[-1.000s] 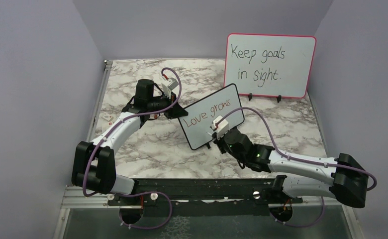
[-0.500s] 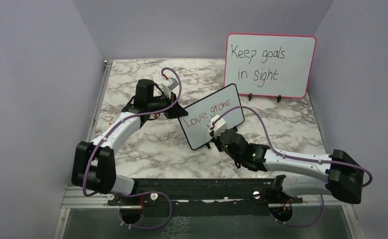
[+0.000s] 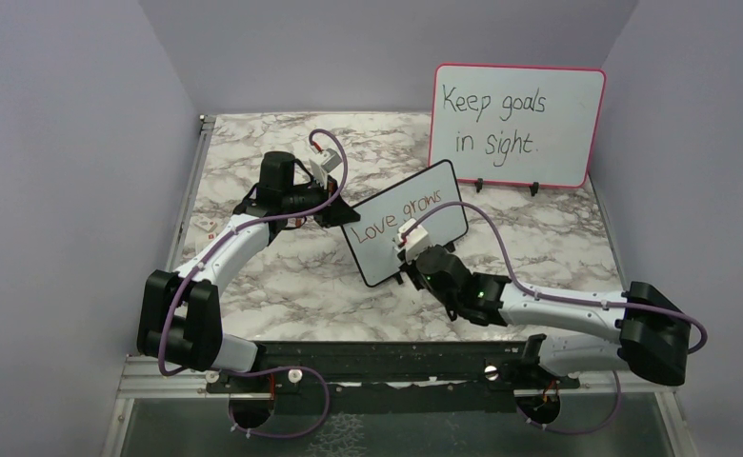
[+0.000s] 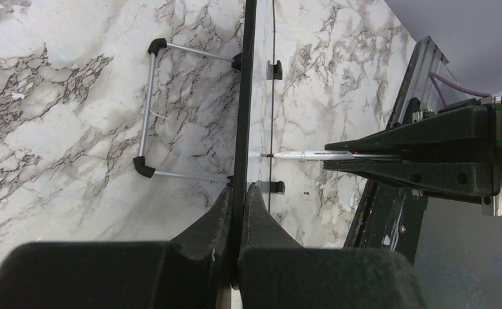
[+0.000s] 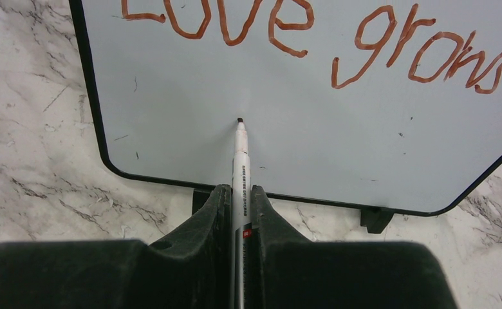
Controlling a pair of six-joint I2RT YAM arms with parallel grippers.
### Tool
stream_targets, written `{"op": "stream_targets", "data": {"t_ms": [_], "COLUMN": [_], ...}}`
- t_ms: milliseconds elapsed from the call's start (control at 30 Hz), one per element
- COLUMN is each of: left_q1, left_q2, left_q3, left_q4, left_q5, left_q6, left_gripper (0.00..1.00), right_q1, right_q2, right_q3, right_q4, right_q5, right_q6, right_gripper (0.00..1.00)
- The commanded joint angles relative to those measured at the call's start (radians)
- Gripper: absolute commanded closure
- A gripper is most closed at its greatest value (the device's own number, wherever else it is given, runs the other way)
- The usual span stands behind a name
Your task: Write a sentence on the whiteboard
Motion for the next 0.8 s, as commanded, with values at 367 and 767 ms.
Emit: {"op": "stream_targets", "data": {"t_ms": [367, 767], "left_q1": [0.011, 0.013], "left_q2": [0.036, 0.037], "left_q3": [-0.026, -0.026], "left_q4": [-0.110, -0.110], "left_q5": [-0.229, -0.228], "left_q6": [0.108, 0.106], "left_gripper": [1.00, 1.00], "right_q1": [0.008, 0.009], "right_q2": [0.026, 0.017], "right_q3": [0.047, 0.055], "right_q4": [0.053, -0.002], "right_q5": [-0.014, -0.062], "right_q6": [-0.039, -0.046], "right_gripper": [1.00, 1.00]}}
